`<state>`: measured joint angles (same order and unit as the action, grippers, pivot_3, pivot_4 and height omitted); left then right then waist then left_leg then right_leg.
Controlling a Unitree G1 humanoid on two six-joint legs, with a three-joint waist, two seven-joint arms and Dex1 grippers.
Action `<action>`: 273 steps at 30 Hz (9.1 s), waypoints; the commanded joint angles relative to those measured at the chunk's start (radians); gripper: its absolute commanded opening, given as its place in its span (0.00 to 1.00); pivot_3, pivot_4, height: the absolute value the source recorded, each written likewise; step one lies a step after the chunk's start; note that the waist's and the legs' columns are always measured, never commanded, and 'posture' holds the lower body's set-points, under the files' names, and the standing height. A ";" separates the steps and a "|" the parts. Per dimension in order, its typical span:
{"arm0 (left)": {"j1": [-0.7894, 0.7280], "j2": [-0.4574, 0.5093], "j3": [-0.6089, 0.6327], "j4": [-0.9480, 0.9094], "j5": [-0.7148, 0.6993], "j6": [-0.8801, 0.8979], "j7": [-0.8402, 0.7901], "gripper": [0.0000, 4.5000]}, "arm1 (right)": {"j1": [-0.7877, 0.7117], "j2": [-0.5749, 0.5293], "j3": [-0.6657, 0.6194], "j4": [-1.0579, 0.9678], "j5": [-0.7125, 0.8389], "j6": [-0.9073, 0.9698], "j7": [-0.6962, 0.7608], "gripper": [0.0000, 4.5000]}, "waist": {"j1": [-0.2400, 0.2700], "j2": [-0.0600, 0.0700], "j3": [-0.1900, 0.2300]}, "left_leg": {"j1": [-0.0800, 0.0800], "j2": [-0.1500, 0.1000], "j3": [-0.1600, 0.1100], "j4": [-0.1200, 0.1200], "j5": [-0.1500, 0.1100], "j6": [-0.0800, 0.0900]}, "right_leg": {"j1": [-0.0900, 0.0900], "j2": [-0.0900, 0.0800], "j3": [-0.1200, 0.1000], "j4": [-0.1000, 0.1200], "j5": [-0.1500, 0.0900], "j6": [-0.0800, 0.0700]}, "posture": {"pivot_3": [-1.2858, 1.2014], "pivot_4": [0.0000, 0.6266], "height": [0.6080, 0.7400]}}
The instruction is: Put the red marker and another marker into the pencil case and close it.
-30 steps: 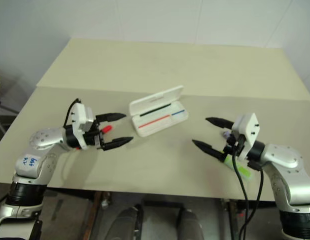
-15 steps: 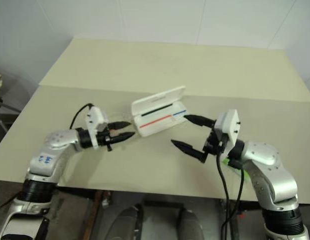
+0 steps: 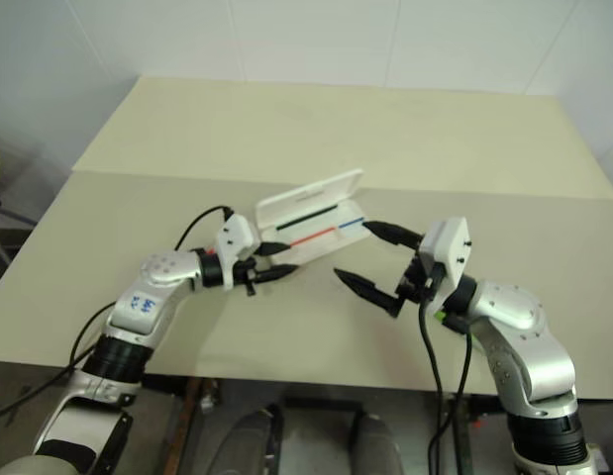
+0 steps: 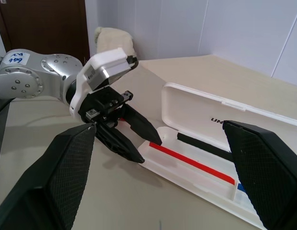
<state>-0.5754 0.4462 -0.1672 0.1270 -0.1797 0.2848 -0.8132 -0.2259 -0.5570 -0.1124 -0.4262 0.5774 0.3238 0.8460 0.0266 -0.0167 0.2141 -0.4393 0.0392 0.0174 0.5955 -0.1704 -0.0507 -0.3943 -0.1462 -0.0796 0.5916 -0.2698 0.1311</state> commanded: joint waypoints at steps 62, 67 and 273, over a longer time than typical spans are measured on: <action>-0.082 0.141 -0.156 -0.109 0.075 0.163 -0.338 0.00 | 0.018 -0.073 -0.035 -0.045 0.044 0.020 0.015 1.00 | 0.002 0.000 -0.001 | 0.000 0.008 0.002 0.001 -0.004 -0.003 | -0.002 0.007 0.002 0.001 0.001 -0.004 | 0.52 0.24 1.00; -0.076 0.160 -0.172 -0.132 0.081 0.141 -0.383 0.00 | 0.112 -0.186 -0.107 -0.050 0.069 0.032 0.099 1.00 | 0.002 0.000 -0.001 | 0.000 0.008 0.003 0.001 -0.006 -0.001 | -0.002 0.008 0.003 0.001 -0.001 -0.003 | 0.52 0.24 1.00; -0.094 -0.019 -0.070 0.117 0.147 -0.287 -0.172 0.43 | 0.130 -0.208 -0.120 -0.274 0.232 0.187 -0.051 1.00 | 0.001 -0.004 -0.005 | -0.001 0.031 0.048 0.025 -0.020 0.004 | -0.017 0.020 0.028 -0.001 0.009 -0.013 | 0.52 0.24 1.00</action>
<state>-0.6556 0.4365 -0.2347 0.2589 -0.0235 -0.0003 -0.9788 -0.1015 -0.7527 -0.2043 -0.6655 0.7872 0.5104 0.7919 0.0271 -0.0206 0.2095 -0.4398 0.0703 0.0656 0.6202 -0.1909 -0.0467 -0.4113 -0.1261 -0.0513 0.5906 -0.2607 0.1178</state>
